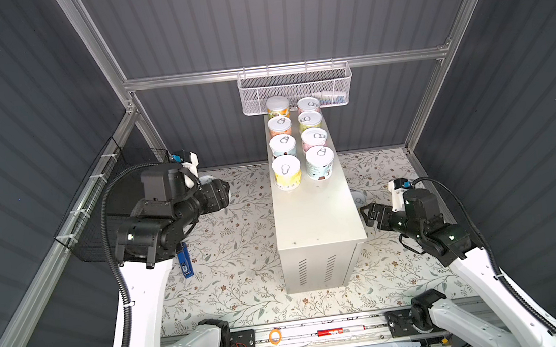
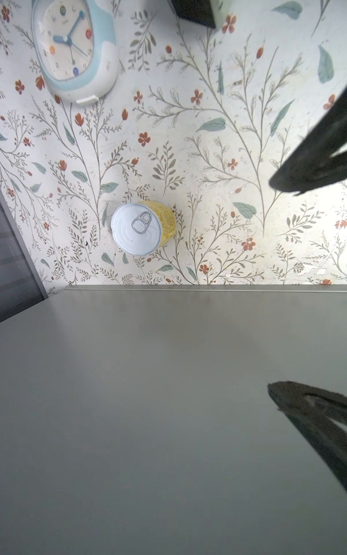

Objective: Place and organize the canned foods onto the counter
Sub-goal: 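Lift the pale blue can up onto the cabinet top with the left gripper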

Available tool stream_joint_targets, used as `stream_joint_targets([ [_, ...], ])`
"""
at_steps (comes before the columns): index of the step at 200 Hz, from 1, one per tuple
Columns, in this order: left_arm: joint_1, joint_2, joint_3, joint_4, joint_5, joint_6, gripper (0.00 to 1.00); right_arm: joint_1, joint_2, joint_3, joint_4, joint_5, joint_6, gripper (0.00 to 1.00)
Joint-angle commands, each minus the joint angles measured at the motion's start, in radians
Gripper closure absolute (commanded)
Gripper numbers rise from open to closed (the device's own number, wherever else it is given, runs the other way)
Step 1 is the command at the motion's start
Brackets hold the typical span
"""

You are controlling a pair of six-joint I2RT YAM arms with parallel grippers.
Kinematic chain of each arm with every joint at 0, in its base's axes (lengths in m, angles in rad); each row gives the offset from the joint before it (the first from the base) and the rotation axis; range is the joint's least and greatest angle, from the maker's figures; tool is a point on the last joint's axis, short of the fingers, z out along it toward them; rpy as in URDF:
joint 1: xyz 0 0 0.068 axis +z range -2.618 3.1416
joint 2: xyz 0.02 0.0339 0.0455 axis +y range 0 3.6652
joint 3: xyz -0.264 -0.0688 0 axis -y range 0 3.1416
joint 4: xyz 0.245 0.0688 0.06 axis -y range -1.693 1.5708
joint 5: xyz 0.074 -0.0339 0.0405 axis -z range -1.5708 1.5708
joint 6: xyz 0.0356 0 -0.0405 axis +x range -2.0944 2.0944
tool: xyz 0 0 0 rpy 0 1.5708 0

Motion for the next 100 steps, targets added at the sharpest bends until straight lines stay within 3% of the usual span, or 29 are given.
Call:
stream_joint_targets([
  [1,-0.001,0.021,0.130,-0.089,0.078,0.052,1.00,-0.005,-0.010,-0.005,0.006,-0.015,-0.002,0.01],
  [45,-0.004,0.020,0.217,-0.092,0.139,0.030,1.00,-0.007,-0.016,-0.011,0.015,-0.017,0.003,0.01],
  [100,-0.004,-0.008,0.191,-0.006,0.257,-0.036,1.00,-0.008,-0.007,-0.005,0.021,-0.034,0.009,0.01],
])
